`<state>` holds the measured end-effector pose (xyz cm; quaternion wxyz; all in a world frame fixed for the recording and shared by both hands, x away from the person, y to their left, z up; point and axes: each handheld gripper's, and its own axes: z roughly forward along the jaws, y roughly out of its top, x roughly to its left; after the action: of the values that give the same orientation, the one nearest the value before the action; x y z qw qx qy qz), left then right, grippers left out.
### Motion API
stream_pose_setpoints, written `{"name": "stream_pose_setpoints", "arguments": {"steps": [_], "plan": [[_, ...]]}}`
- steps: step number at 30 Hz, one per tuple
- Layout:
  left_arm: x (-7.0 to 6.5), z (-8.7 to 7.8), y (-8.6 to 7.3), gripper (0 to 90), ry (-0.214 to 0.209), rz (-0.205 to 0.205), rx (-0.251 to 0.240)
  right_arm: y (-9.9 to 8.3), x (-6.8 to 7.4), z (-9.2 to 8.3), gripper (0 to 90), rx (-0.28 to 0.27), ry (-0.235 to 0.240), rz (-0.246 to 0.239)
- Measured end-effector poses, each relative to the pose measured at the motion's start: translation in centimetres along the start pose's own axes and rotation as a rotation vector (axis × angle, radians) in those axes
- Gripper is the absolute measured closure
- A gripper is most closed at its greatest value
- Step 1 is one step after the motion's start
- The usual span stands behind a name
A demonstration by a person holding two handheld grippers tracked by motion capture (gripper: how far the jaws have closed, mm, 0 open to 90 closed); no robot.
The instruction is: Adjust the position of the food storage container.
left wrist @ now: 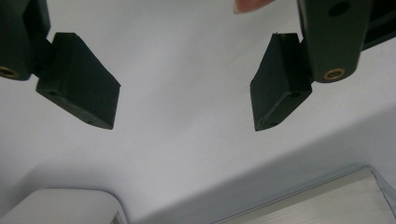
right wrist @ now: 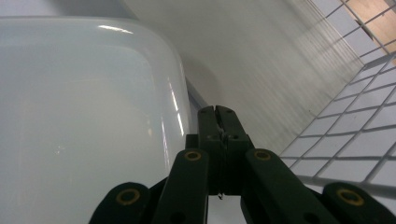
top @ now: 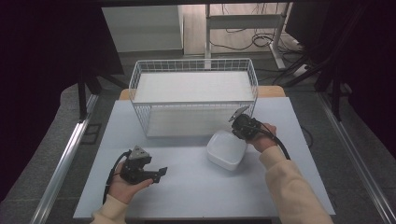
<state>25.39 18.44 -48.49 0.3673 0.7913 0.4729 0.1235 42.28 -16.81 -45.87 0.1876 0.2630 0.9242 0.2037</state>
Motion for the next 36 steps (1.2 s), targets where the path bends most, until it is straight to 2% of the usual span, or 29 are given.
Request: {"name": "stream_pose_setpoints", "arguments": {"steps": [10,16,17,19,22,24,36], "plan": [[-0.2,0.1,0.1,23.8,-0.002,0.004,0.003,-0.8,0.9,-0.8,89.2,0.008,0.031,0.017],[-0.2,0.1,0.1,23.8,-0.001,0.004,0.003,-1.5,2.3,-1.5,89.2,0.008,0.077,0.030],[-0.2,0.1,0.1,23.8,0.000,0.003,0.002,-1.7,2.7,-1.8,89.2,0.010,0.099,0.051],[-0.2,0.1,0.1,23.7,0.000,0.002,0.002,-1.9,2.7,-1.9,89.2,0.006,0.106,0.053],[-0.3,0.1,0.1,23.5,0.002,0.002,0.004,-2.5,3.6,-2.3,89.2,-0.002,0.132,0.091],[-0.3,0.1,0.1,23.5,0.002,0.002,0.004,-2.7,3.9,-2.5,89.2,-0.007,0.140,0.099],[-0.3,0.1,0.1,23.6,0.002,-0.003,0.011,-4.8,5.9,-3.7,89.2,-0.056,0.195,0.117]]}}
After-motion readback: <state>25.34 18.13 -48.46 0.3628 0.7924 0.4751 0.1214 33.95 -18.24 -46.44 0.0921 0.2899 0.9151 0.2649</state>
